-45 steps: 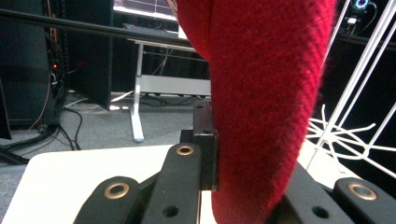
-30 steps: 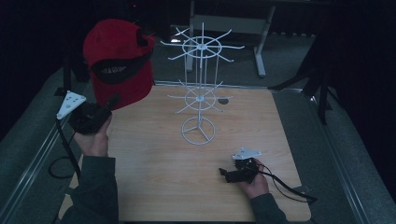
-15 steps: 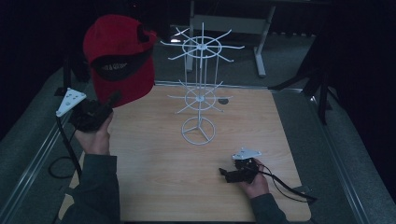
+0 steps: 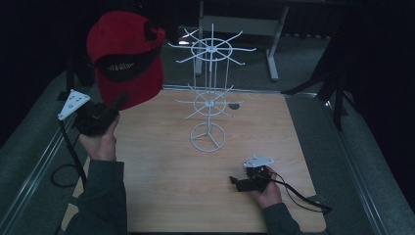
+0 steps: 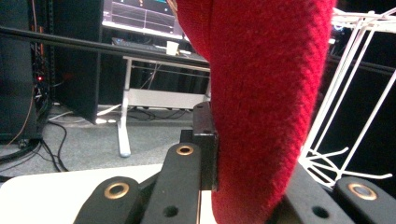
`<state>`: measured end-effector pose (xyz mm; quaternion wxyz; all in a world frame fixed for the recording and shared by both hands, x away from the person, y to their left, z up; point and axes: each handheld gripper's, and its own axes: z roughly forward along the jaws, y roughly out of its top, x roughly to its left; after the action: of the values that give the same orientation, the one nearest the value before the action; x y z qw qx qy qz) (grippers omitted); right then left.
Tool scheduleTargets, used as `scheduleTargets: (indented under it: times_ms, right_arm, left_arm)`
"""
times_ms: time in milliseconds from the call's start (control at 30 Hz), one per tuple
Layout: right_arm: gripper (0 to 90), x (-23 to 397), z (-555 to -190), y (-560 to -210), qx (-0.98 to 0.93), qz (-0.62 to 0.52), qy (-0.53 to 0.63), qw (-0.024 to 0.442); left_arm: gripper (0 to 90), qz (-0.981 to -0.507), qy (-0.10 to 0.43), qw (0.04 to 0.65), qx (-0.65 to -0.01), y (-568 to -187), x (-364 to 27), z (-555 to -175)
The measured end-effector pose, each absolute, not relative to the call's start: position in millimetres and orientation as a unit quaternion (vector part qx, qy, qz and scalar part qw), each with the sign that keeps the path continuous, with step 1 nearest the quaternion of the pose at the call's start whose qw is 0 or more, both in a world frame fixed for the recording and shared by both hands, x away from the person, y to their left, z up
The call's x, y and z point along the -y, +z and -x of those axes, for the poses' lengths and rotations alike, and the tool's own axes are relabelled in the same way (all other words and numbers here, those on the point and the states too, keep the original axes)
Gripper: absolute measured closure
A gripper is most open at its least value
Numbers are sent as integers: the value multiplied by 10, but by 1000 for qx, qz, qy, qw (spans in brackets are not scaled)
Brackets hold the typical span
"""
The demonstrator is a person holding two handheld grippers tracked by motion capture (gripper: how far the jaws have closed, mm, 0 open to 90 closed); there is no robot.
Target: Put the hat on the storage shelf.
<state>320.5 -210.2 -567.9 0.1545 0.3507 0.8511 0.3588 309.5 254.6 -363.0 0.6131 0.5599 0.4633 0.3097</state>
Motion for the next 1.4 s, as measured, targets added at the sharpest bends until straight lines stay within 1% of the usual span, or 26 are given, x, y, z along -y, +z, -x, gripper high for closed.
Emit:
scheduleTargets:
  times_ms: [667,1400]
  right_arm:
    - [136,2102,-3205,-5679,-851,-351,359,155]
    - [136,2102,-3204,-5679,-851,-351,359,155]
  left_arm:
    - [854,-558,309,625,-450,-3566,-2486,-3082]
    - [854,-572,311,625,-432,-3566,-2389,-3037]
